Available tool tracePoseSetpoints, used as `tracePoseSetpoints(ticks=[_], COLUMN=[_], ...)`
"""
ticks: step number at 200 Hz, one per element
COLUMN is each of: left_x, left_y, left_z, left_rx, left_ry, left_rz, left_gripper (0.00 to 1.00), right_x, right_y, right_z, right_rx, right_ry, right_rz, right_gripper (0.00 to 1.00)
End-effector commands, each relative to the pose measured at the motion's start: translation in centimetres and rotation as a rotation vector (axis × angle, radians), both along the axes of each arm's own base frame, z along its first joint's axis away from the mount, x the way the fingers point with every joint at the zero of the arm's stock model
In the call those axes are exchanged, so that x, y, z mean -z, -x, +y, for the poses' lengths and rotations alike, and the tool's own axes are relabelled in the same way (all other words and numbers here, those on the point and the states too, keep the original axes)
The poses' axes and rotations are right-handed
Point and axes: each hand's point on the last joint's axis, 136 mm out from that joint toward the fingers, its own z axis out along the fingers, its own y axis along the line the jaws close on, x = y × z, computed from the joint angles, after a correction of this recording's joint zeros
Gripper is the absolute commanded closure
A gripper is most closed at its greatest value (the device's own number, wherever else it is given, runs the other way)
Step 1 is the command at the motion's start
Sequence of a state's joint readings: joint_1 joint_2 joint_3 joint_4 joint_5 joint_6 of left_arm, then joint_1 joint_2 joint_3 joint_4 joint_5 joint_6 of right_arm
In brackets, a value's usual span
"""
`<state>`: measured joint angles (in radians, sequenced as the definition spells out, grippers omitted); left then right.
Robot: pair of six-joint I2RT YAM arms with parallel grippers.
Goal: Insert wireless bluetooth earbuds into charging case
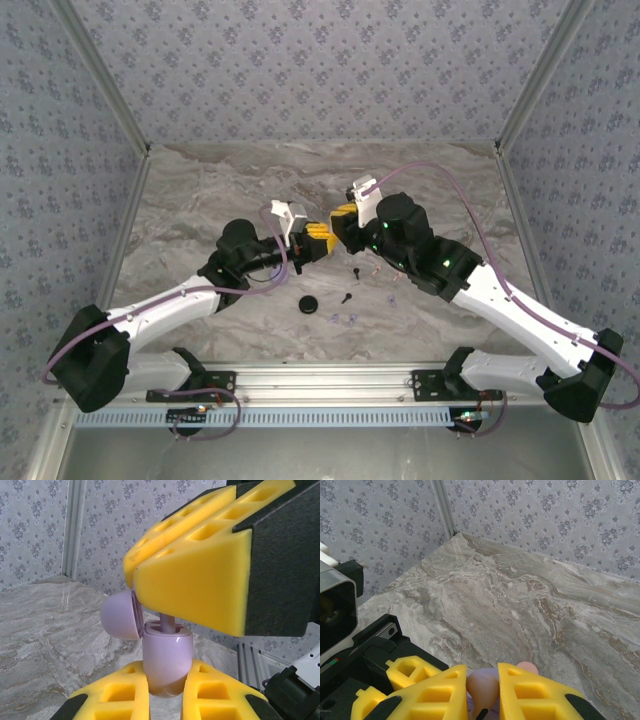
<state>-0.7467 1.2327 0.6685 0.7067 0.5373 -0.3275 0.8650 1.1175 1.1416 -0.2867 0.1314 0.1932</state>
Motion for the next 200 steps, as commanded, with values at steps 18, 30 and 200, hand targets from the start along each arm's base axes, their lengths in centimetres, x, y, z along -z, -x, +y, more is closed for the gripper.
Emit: tracePoseSetpoints(ticks=[18,30,200], left_x=[-2.6,-2.6,-4.7], left_y=[0.5,0.5,0.7], left_z=[0.0,0.0,0.2], left_rx=[0.012,0.013,0.014], left_ry=[0.062,0.062,0.139], left_rz=[-0.074,-0.072,-0.084], left_gripper=[0.96,0.96,0.96], right_x=[1.1,1.2,1.1], right_y=[0.5,0.5,0.6], right_z=[-1.0,-1.1,-0.2], right_rx=[0.002,0.004,-0.029], right_ry=[0.057,0.059,-0.01], right_rz=[0.035,0.036,0.054], right_gripper=[0.79,0.79,0.79])
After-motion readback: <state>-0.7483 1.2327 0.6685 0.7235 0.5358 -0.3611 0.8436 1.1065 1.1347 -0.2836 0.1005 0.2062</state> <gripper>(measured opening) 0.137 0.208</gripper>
